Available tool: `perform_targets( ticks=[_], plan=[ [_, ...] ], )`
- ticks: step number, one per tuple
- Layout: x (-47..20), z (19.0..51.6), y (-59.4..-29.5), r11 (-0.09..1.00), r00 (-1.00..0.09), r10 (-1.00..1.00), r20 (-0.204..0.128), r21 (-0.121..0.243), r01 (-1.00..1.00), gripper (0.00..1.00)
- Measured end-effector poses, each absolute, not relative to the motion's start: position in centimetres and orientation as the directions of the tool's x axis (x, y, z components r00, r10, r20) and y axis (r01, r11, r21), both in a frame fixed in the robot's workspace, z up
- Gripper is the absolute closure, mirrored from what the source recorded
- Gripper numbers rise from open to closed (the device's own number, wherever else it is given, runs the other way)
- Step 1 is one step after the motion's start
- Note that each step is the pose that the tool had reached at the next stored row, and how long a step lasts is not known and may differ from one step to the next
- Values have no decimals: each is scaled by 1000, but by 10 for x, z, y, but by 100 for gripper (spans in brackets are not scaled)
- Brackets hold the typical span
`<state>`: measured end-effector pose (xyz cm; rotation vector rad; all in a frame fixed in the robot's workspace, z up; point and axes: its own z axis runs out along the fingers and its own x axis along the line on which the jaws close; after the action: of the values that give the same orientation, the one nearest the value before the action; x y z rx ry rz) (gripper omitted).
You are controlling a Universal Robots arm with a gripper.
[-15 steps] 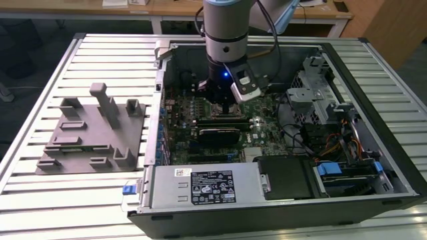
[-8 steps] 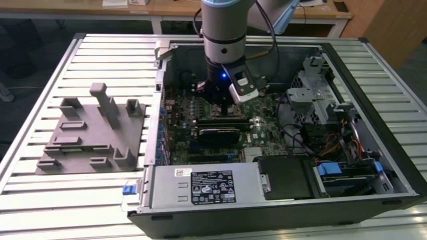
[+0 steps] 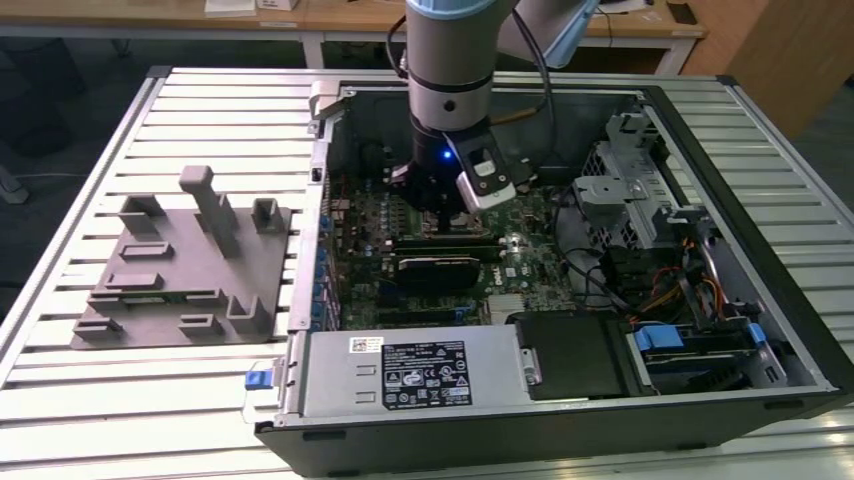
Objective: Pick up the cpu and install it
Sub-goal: 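Install the second cpu locking lever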
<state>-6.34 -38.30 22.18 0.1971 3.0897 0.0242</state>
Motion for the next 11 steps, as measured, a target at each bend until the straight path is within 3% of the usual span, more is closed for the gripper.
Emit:
perform_targets(
  ticks=[3, 11],
  plan=[
    [-63, 221, -383, 992, -992, 127, -20, 15, 127, 89],
    [-64, 218, -384, 992, -992, 127, -19, 20, 127, 89]
  ],
)
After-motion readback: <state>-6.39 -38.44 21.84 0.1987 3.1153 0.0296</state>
